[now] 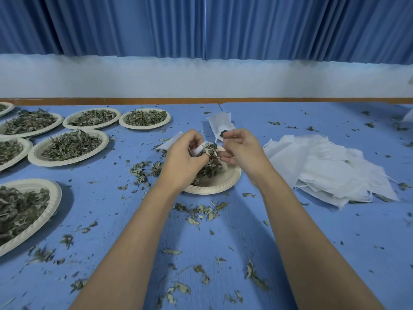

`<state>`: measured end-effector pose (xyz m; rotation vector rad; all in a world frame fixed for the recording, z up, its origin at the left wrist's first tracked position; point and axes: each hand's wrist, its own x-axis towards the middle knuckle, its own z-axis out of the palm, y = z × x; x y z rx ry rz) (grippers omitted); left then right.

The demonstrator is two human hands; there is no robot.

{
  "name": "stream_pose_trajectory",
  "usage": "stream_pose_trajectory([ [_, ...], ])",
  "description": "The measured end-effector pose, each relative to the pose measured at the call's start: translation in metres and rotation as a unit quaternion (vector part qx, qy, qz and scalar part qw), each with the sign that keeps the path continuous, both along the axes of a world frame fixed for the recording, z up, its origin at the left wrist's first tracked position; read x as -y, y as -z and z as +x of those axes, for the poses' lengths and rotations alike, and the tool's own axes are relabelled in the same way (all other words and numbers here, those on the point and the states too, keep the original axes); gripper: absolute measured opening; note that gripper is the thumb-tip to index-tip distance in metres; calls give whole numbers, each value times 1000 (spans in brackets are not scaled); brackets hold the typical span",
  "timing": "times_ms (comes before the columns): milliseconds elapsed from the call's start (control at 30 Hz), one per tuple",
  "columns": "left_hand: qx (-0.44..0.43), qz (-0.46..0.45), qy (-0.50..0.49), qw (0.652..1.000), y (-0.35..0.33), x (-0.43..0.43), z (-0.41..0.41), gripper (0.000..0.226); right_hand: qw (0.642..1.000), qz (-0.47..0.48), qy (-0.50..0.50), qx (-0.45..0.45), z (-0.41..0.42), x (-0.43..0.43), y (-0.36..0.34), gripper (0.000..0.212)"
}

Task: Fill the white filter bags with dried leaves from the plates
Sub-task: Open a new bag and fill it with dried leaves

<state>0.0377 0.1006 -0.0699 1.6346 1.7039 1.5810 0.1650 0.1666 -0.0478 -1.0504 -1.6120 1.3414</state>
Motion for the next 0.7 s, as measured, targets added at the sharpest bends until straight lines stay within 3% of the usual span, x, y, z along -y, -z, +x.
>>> stream_pose_trajectory([
  [100,10,10,18,1000,0,-1,-1,15,985,137,9,109,-1,-2,6,25],
  [300,20,22,27,999,-1,0,-2,18,974,195,24,114,-5,-1,8,21],
  [567,6,26,-188,982,-2,-5,-7,36,946,270,58,169,-17,7,6,19],
  [700,9,19,-214,977,-6,-8,-8,38,949,257,62,174,-18,7,5,20],
])
